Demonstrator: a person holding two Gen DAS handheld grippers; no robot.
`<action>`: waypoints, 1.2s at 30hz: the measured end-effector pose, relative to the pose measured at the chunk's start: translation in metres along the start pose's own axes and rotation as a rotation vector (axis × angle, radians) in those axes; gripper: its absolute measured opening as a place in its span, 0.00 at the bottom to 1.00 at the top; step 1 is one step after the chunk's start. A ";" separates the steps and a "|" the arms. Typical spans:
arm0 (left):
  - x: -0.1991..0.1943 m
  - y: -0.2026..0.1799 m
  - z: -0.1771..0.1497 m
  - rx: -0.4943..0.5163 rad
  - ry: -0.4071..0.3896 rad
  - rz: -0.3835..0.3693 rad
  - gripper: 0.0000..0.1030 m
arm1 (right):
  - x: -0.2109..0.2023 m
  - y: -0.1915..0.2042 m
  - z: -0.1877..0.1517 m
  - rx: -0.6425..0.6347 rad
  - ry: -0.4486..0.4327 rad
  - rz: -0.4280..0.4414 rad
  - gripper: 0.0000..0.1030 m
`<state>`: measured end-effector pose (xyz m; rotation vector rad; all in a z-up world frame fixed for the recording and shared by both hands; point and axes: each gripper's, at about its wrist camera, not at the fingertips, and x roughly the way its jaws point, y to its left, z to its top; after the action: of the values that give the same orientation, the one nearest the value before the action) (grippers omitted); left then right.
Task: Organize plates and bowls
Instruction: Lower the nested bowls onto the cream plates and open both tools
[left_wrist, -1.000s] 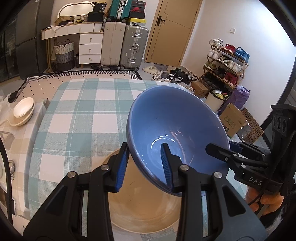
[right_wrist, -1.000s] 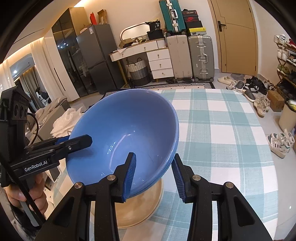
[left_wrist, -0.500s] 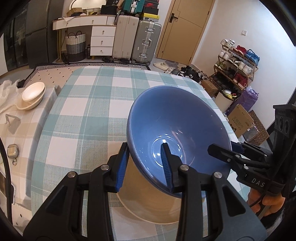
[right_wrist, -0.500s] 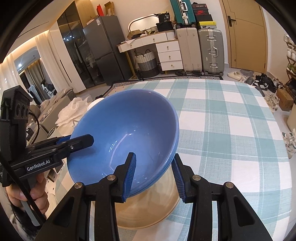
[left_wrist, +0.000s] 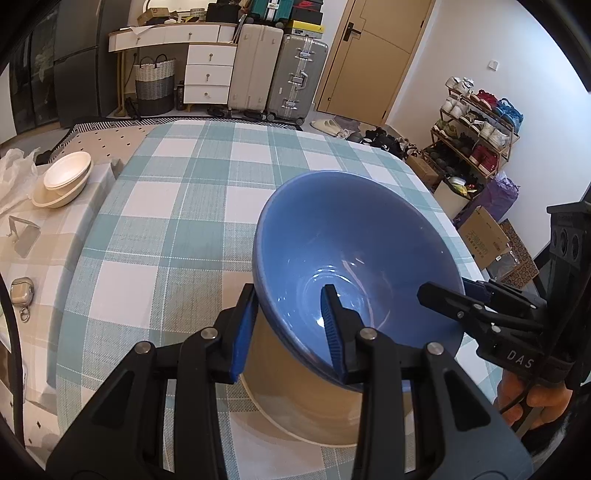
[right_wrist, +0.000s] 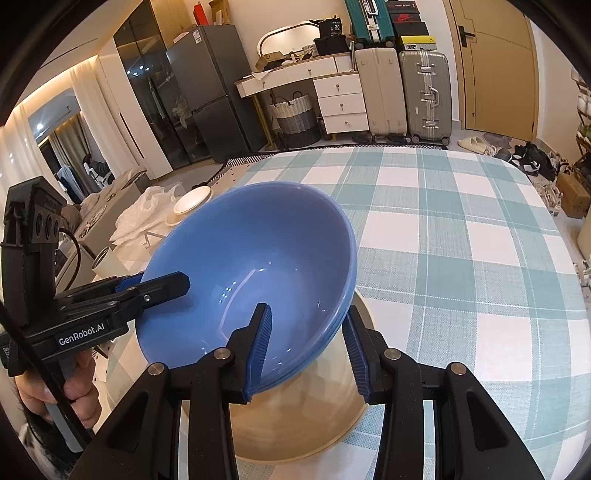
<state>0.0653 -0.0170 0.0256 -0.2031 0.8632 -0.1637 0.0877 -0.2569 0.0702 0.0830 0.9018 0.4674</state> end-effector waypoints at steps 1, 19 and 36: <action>0.001 0.000 0.000 0.002 0.000 0.002 0.30 | 0.001 -0.001 0.000 0.005 0.000 0.001 0.39; 0.005 -0.002 0.001 0.030 -0.018 0.005 0.45 | -0.007 0.000 -0.005 -0.009 -0.037 0.009 0.48; -0.032 0.007 -0.017 0.143 -0.212 0.054 0.98 | -0.030 -0.008 -0.018 -0.087 -0.176 0.072 0.99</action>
<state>0.0321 -0.0054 0.0363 -0.0620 0.6427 -0.1499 0.0603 -0.2788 0.0791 0.0758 0.7069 0.5567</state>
